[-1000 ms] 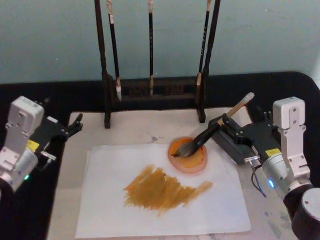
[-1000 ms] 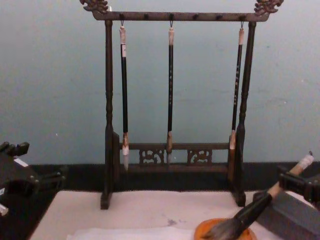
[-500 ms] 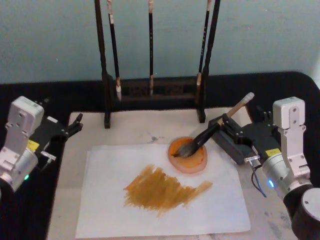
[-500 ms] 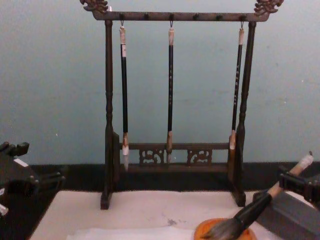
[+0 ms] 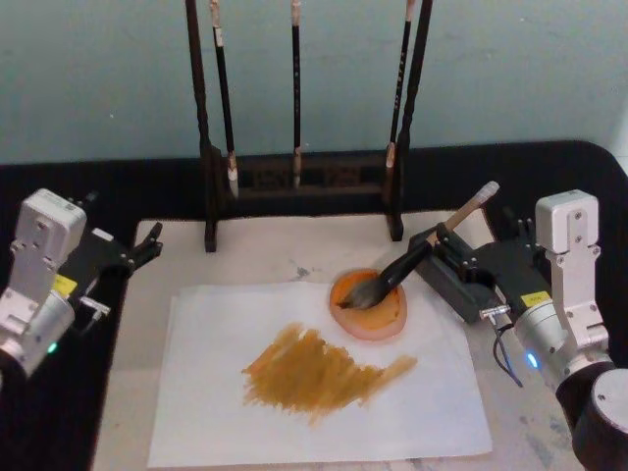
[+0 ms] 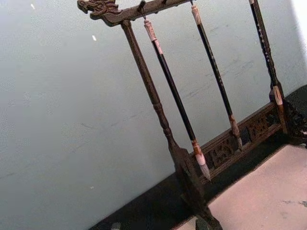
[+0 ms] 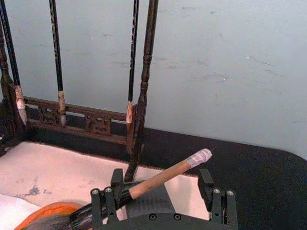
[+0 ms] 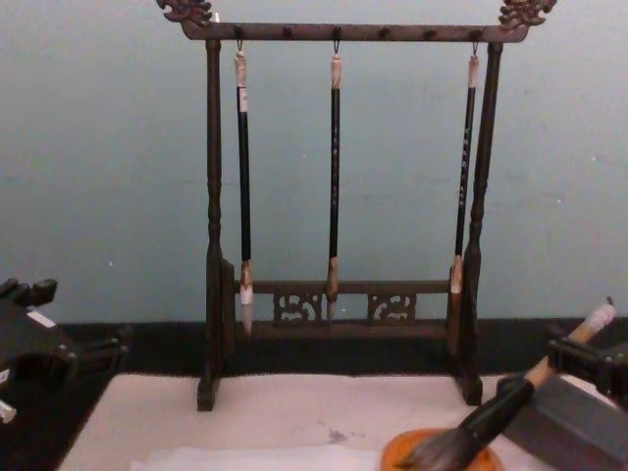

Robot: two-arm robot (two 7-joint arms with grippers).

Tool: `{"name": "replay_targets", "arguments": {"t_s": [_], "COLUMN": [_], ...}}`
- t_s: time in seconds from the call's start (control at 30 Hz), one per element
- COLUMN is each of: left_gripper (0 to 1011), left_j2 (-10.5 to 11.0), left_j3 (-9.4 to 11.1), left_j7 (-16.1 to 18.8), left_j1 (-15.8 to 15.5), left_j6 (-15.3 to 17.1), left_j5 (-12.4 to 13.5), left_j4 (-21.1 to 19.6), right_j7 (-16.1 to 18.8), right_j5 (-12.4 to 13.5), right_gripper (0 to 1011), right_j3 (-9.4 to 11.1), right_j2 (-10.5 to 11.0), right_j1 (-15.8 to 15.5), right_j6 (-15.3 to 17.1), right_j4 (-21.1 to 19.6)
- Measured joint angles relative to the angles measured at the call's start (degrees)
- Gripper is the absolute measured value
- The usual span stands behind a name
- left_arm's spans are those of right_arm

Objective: Pick up the brush from the inkstone, write on the paper, then place the brush back to its original position.

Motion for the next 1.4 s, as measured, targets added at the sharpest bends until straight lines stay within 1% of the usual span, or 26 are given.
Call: {"name": "replay_targets", "arguments": {"t_s": [1.4], "left_gripper": [1010], "left_j2": [0.0], "left_j3": [0.0], "left_j7": [0.0], "left_j1": [0.0], "left_j6": [0.0], "left_j5": [0.0], "left_j4": [0.0], "right_j7": [0.0], "right_j5": [0.0], "right_gripper": [1000], "right_j3": [0.0], "right_j2": [0.0], "right_j1": [0.0], "right_j6": [0.0], "right_j4": [0.0]}}
